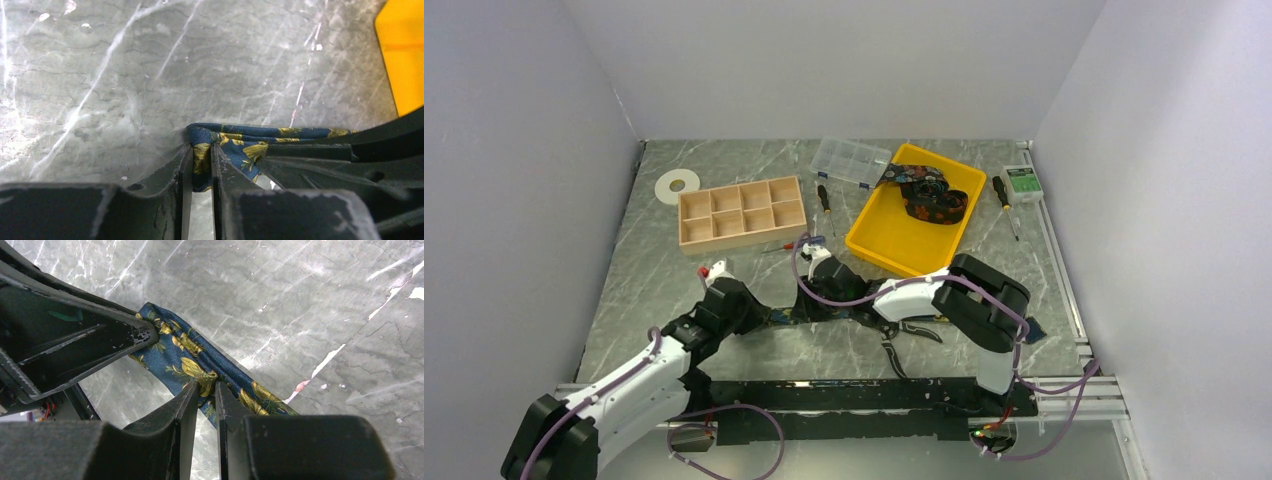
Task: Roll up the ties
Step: Roll the tie at the center of the board.
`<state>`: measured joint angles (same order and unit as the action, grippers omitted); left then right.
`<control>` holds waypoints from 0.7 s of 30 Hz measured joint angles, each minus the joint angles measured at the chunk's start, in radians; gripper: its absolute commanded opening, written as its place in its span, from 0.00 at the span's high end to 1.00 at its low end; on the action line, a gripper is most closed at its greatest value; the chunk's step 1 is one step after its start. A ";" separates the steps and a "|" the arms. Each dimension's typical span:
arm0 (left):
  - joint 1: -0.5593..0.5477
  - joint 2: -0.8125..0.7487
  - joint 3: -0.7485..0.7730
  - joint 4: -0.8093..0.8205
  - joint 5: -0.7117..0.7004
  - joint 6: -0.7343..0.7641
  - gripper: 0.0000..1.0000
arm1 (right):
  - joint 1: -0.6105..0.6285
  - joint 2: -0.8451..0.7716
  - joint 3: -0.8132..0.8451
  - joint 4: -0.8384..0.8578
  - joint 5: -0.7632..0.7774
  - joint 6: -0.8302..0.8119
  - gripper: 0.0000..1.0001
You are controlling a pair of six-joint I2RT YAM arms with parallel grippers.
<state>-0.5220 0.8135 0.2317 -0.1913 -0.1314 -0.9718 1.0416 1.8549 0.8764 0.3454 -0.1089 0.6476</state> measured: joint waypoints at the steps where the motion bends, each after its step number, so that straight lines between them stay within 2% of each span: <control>1: 0.000 -0.010 -0.001 -0.001 0.004 0.005 0.83 | 0.000 0.000 -0.001 0.000 0.000 0.000 0.77; 9: 0.002 -0.043 0.000 -0.011 0.044 0.052 0.96 | 0.000 0.005 0.006 -0.002 -0.005 0.003 0.78; 21: -0.002 -0.011 0.097 -0.088 0.029 0.127 0.97 | -0.004 0.108 0.134 -0.014 -0.053 0.019 0.84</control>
<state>-0.5236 0.8028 0.3283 -0.2794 -0.1020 -0.8452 1.0374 1.9629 1.0107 0.3309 -0.1623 0.6662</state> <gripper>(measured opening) 0.165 0.189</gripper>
